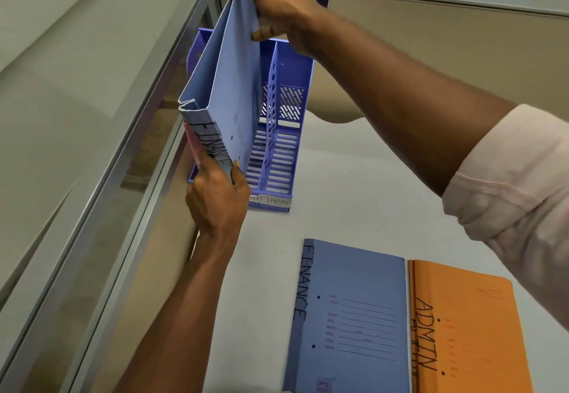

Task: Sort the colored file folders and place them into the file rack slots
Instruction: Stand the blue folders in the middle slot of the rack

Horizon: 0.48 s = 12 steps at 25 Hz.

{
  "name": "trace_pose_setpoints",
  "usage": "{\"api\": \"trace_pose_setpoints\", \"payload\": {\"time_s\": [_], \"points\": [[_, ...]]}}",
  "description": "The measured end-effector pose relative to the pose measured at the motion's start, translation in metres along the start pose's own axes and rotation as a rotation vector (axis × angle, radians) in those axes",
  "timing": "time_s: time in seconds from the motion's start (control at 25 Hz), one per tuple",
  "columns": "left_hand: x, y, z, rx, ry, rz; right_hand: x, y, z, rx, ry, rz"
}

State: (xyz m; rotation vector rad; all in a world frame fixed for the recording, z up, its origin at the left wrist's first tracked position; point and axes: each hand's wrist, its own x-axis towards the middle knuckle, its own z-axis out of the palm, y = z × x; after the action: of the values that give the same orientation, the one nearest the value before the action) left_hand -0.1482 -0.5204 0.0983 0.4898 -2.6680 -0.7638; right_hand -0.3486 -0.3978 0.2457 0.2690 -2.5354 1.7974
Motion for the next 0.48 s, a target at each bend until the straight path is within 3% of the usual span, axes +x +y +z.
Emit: {"api": "trace_pose_setpoints", "payload": {"time_s": [0.28, 0.48], "points": [[0.012, -0.004, 0.001, 0.132, 0.118, -0.151, 0.014, 0.018, 0.019, -0.347, 0.009, 0.011], [0.018, -0.009, -0.001, 0.201, 0.069, -0.146, 0.014, 0.036, 0.034, -0.551, 0.039, 0.011]]}}
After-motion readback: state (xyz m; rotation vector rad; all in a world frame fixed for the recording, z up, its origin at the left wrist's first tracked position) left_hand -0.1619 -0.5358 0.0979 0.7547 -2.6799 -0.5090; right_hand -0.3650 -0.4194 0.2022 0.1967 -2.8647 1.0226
